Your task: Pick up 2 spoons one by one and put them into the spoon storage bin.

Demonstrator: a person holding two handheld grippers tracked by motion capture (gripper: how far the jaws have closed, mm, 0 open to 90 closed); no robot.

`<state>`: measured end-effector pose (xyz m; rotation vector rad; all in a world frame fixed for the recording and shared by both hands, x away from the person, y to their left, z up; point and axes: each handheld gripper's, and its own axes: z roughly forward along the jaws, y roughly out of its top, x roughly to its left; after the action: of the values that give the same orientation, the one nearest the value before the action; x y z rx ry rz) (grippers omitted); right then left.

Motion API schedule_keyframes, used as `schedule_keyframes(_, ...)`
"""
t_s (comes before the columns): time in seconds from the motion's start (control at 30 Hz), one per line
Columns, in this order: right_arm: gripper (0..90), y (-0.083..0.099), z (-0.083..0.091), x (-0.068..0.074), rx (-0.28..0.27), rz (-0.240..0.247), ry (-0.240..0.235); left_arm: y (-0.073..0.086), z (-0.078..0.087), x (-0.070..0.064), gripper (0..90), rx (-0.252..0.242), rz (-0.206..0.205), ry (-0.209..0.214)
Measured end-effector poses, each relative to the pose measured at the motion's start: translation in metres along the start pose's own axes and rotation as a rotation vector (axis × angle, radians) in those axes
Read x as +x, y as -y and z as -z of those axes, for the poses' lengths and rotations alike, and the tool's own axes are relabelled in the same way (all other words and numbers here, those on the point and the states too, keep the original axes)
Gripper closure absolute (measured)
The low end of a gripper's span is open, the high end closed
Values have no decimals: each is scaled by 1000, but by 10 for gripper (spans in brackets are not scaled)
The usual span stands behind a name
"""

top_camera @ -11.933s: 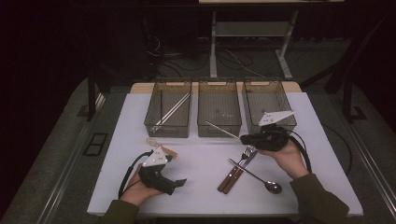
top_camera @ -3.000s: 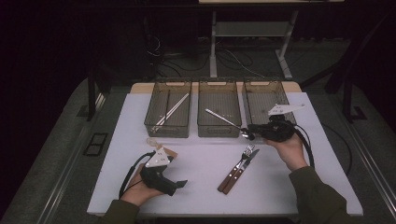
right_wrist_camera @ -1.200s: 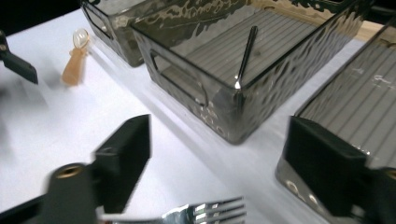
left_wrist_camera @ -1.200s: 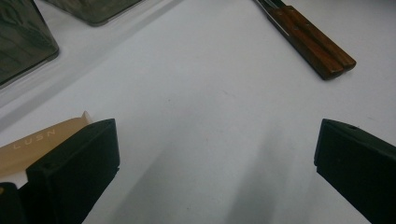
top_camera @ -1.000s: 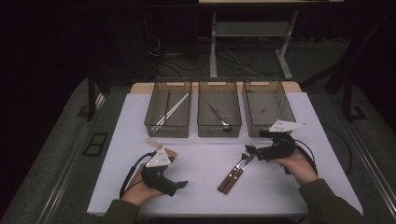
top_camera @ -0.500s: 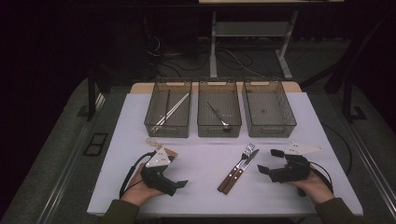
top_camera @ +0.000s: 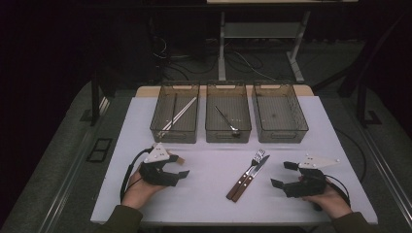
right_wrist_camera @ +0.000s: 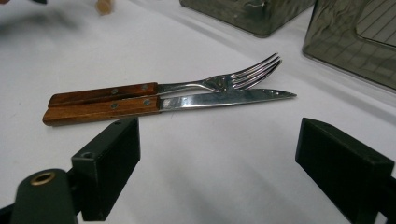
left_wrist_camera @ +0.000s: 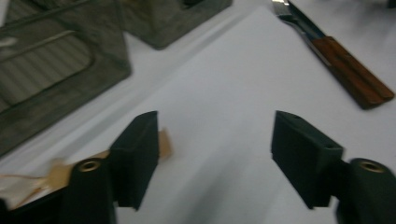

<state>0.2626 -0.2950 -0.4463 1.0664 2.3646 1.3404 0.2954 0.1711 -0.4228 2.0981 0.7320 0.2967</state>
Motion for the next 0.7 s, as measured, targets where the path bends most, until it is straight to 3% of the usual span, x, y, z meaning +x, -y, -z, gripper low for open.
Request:
schedule_keyframes(0.3, 136, 1, -3, 0, 18, 8, 2, -1, 4, 26, 696, 19, 11, -93)
schedule_keyframes(0.47, 136, 1, -4, 0, 22, 11, 4, 0, 4, 48, 885, 45, 63, -161)
schedule_keyframes(0.7, 136, 1, -6, 0, 31, 10, 8, 0, -3, 67, 887, 87, 90, -207)
